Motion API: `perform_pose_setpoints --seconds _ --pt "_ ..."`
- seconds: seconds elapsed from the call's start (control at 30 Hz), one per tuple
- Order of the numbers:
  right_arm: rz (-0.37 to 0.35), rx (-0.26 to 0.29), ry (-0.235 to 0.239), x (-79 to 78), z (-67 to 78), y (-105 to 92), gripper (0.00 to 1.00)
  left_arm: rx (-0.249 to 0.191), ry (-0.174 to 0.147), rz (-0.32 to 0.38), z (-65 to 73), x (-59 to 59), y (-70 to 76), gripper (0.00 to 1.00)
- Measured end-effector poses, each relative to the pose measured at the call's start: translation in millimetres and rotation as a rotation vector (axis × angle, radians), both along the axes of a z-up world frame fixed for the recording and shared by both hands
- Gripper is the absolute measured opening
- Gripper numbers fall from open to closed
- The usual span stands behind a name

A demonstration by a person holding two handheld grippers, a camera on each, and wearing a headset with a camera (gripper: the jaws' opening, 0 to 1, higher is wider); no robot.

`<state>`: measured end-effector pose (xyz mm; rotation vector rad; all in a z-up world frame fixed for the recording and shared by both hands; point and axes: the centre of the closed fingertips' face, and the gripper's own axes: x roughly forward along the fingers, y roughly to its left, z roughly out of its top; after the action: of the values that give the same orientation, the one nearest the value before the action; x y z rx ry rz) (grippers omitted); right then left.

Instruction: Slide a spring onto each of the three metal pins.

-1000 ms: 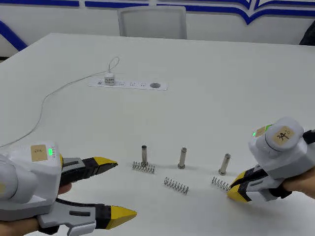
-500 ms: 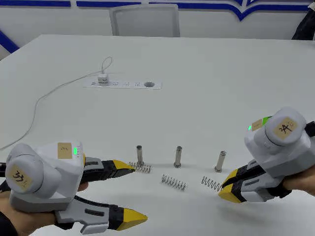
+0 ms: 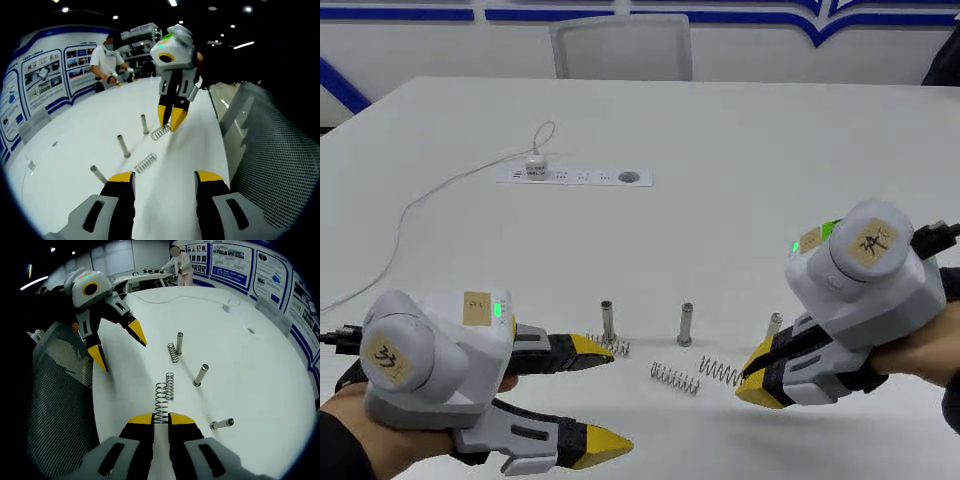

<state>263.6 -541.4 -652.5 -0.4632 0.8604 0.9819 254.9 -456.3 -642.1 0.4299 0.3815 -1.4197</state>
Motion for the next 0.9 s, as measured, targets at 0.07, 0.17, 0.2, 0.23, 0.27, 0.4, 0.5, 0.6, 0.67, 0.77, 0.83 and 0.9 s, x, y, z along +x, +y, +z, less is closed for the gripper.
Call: perform_pose_setpoints --seconds 0.07,0.17,0.2,0.23,0.27,0.4,0.5,0.6,0.67,0.77,0.83,0.9 --pt "0.027 -0.007 0.000 -0.6 1.8 5.5 0.12 0.003 -0.002 -0.005 -0.2 -0.1 -1.6 0.48" --pt "0.074 -0.021 -0.002 -3.5 3.2 15.7 0.12 -0.001 -0.005 -0.013 1.5 -0.6 -5.2 0.47" --pt "0.096 -0.025 -0.003 -5.0 3.9 20.8 0.12 -0.002 -0.006 -0.017 2.1 -0.9 -7.0 0.47" --pt "0.108 -0.028 -0.004 -6.0 4.4 23.9 0.12 -0.003 -0.007 -0.020 2.3 -1.2 -8.2 0.46" --pt "0.117 -0.030 -0.005 -6.6 4.9 26.7 0.12 -0.003 -0.008 -0.023 2.3 -1.4 -9.1 0.46" --pt "0.160 -0.044 -0.007 -9.3 5.2 36.9 0.12 -0.001 -0.008 -0.036 1.5 -3.5 -12.5 0.44" --pt "0.186 -0.056 -0.005 -12.0 5.9 41.4 0.12 -0.003 -0.011 -0.046 1.7 -5.2 -14.2 0.43" --pt "0.207 -0.068 -0.001 -14.8 6.1 44.9 0.12 -0.007 -0.018 -0.057 2.9 -5.8 -16.7 0.41" --pt "0.221 -0.079 0.005 -16.9 5.1 46.5 0.12 -0.012 -0.026 -0.070 4.1 -6.9 -19.5 0.39" --pt "0.232 -0.092 0.005 -18.4 4.5 49.0 0.12 -0.010 -0.044 -0.094 4.4 -9.0 -23.4 0.34" --pt "0.240 -0.098 0.007 -20.0 4.3 50.4 0.12 -0.009 -0.051 -0.109 4.0 -10.5 -25.4 0.32" --pt "0.249 -0.101 0.009 -22.0 4.4 51.7 0.12 -0.009 -0.055 -0.121 2.9 -11.3 -26.8 0.29"
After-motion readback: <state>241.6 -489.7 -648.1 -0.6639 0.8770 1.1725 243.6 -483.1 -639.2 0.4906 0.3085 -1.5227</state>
